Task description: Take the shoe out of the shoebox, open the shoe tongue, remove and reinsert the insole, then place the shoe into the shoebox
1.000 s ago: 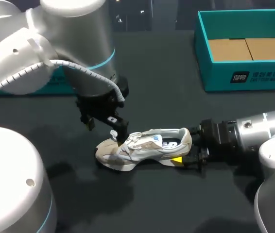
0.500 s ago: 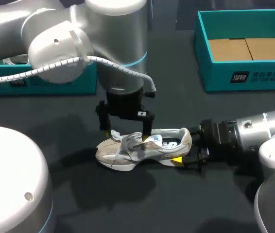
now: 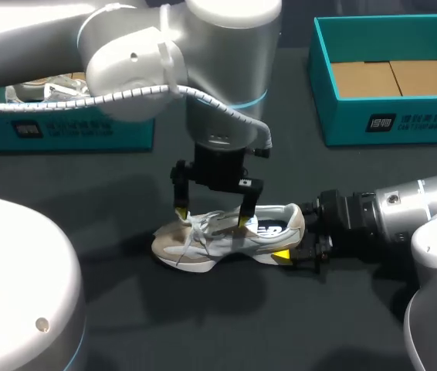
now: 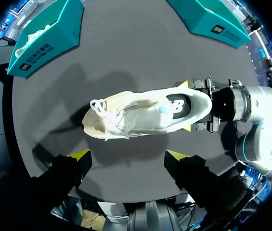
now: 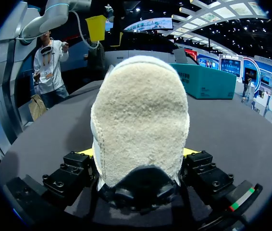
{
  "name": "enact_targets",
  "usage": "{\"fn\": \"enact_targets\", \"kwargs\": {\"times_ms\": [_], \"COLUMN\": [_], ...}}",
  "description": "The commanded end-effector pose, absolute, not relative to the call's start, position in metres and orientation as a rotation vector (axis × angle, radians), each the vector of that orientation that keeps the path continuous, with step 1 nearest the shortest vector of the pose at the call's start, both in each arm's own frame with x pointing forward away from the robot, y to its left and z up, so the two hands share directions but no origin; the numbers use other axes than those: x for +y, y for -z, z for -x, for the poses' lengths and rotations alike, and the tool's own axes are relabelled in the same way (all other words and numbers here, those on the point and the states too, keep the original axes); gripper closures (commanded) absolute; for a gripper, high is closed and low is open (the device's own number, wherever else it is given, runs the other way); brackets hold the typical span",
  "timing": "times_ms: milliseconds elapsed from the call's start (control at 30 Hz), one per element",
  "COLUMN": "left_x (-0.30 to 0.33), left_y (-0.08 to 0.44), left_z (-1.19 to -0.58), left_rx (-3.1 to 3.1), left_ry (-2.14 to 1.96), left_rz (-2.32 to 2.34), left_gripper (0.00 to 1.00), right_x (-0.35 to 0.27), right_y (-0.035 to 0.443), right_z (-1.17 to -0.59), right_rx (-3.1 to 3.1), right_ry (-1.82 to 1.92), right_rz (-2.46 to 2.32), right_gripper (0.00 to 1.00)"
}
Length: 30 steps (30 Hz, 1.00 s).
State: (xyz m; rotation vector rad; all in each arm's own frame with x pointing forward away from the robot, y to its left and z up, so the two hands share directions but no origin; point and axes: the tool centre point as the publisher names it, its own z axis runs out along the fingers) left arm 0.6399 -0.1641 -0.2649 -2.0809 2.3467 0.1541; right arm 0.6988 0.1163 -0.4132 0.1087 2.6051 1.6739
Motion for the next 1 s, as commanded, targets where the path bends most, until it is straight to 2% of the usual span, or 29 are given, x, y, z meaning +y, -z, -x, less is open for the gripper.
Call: {"fn": "enact_targets", "kwargs": {"times_ms": [33, 500, 1000], "left_x": [-0.185, -0.227, -0.221], "left_y": [0.275, 0.298, 0.324], "left_z": [-0.645, -0.665, -0.664], "left_rx": [2.287, 2.147, 2.071], "left_ry": [-0.239, -0.359, -0.446], "left_rz": [2.101, 2.101, 2.115], "left_gripper": [0.0, 0.0, 0.0], "right_x": [0.116, 0.116, 0.116], "right_y": [0.412, 0.412, 0.412], "right_z": [-0.698, -0.698, -0.698], "right_rx": [2.609, 2.609, 2.609], "right_ry": [-1.667, -1.667, -1.667], "right_rz": [-0.11, -0.11, -0.11], "right_gripper": [1.0, 1.0, 1.0]}}
